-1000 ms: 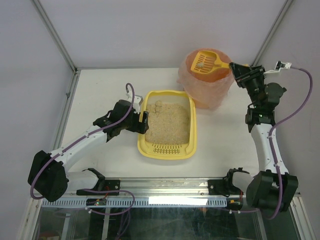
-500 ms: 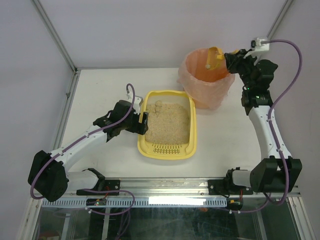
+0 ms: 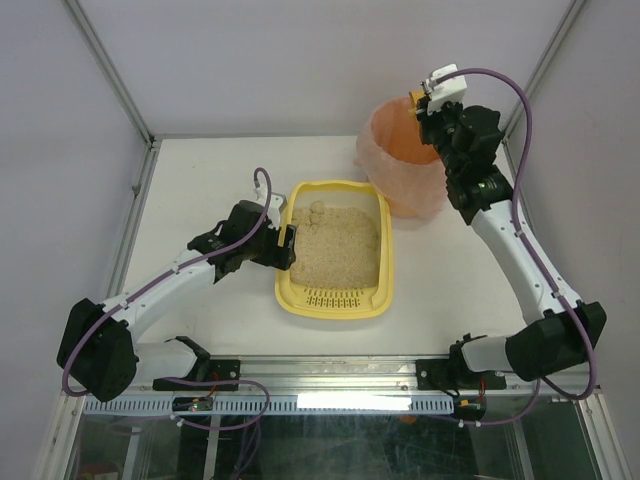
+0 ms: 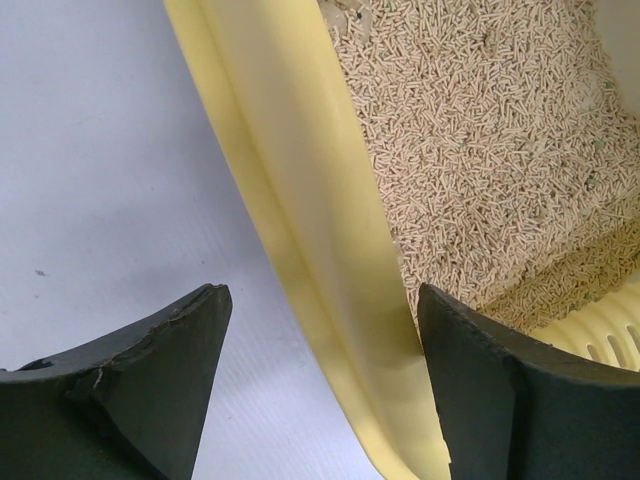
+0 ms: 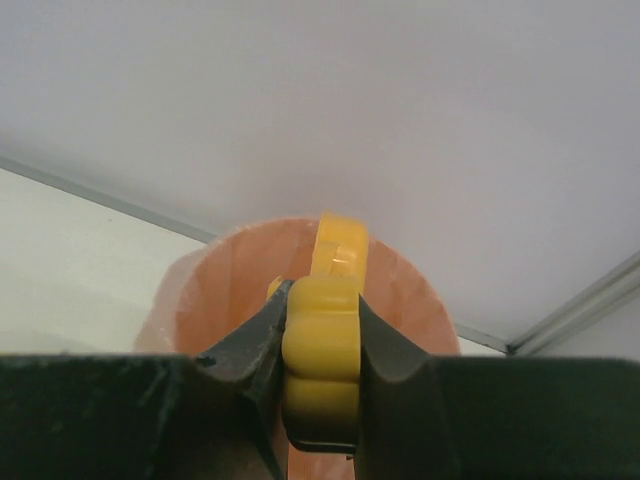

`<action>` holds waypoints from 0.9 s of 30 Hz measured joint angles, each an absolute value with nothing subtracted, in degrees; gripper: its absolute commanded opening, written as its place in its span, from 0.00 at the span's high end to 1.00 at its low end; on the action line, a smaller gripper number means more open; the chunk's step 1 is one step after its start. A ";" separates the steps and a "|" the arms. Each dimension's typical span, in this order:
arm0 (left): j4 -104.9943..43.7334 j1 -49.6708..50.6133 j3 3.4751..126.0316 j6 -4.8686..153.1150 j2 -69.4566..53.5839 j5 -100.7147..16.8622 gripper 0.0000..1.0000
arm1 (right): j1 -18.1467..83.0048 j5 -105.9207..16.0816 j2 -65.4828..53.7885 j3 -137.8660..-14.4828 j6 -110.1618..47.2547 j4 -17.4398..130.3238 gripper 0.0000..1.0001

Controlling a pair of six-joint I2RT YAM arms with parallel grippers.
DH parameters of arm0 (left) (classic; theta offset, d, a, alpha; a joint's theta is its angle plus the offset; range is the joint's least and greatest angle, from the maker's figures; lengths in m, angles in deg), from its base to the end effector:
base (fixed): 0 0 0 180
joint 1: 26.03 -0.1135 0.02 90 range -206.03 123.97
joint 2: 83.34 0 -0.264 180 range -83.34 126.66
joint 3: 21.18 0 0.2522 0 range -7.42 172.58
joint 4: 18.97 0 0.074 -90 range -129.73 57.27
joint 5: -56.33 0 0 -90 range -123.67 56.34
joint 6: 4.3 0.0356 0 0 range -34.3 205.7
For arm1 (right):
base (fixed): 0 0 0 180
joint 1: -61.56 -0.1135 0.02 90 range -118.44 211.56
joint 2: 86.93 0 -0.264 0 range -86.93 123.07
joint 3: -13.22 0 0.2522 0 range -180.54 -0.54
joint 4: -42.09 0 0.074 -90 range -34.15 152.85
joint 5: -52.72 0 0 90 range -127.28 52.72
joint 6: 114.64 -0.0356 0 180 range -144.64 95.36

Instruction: Clean the litter box

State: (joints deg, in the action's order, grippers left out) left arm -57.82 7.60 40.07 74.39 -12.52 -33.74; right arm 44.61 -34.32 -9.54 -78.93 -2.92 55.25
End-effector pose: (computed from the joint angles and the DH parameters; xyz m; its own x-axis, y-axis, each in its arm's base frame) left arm 0.2120 -0.1411 0.2389 -0.7195 0.2430 -0.6506 0.4216 0.8973 -0.1311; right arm 0.3026 0.0903 0.4384 0.1143 -0.3515 -0.9292 -0.2147 0.9045 -0.3686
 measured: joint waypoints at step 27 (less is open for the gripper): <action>-56.31 6.59 40.11 73.71 -12.52 -45.11 0.60 | 28.37 -35.93 -23.29 -64.15 -52.17 73.98 1.00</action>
